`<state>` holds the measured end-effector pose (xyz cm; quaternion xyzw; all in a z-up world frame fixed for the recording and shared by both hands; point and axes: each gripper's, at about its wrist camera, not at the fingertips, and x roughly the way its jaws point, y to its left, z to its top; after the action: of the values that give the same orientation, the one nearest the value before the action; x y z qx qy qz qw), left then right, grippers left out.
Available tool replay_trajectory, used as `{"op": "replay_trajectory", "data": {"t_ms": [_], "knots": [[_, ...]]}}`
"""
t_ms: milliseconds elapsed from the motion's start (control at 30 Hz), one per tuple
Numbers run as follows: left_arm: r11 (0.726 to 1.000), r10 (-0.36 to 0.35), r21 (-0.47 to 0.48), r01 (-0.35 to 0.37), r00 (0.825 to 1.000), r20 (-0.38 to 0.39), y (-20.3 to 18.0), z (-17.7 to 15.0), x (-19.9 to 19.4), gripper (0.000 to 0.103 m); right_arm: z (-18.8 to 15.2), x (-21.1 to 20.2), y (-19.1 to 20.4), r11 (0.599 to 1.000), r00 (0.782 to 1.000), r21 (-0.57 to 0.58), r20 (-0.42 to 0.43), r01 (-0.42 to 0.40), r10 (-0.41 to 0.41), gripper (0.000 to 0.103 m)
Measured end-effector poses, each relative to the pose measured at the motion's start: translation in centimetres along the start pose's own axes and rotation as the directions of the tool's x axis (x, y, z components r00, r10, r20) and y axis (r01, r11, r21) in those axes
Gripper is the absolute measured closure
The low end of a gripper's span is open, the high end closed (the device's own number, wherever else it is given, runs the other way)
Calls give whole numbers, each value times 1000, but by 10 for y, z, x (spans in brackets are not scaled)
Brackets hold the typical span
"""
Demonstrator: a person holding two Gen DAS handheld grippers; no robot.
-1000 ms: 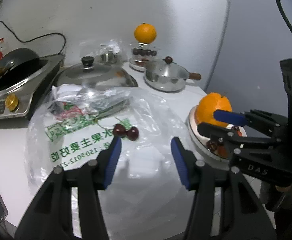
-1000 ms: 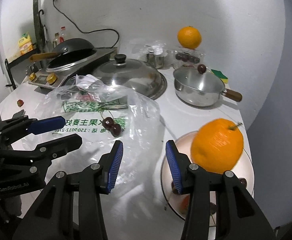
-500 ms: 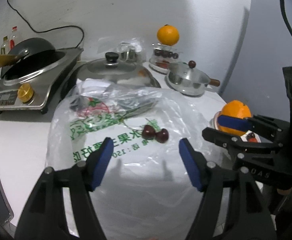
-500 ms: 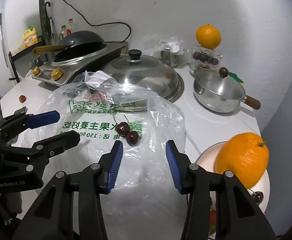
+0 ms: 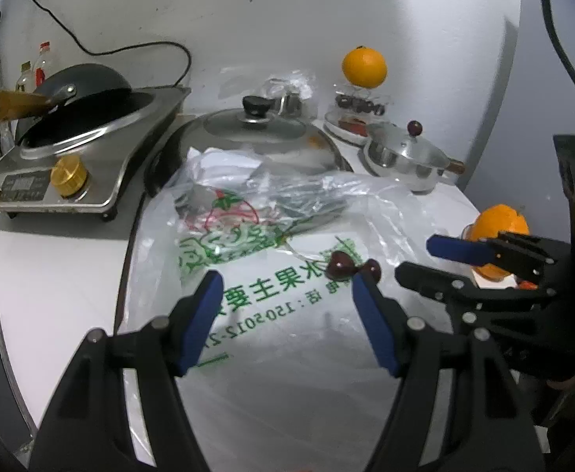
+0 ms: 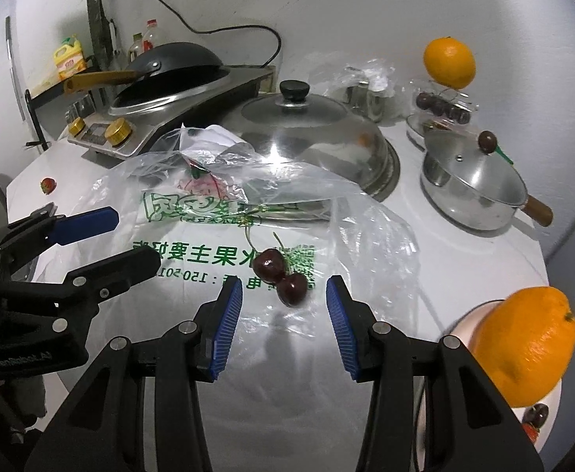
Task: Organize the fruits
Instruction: 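Close the right gripper on a dark cherry by its stem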
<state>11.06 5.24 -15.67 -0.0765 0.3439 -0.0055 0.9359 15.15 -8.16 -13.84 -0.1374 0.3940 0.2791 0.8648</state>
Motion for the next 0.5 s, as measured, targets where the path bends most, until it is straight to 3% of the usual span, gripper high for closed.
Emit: {"op": "replay_trajectory", "data": {"t_ms": [500], "knots": [[1000, -1, -23, 0, 999, -33, 12, 1, 20, 33, 3, 43, 5, 1000, 997, -22, -79, 18, -20, 56]]}}
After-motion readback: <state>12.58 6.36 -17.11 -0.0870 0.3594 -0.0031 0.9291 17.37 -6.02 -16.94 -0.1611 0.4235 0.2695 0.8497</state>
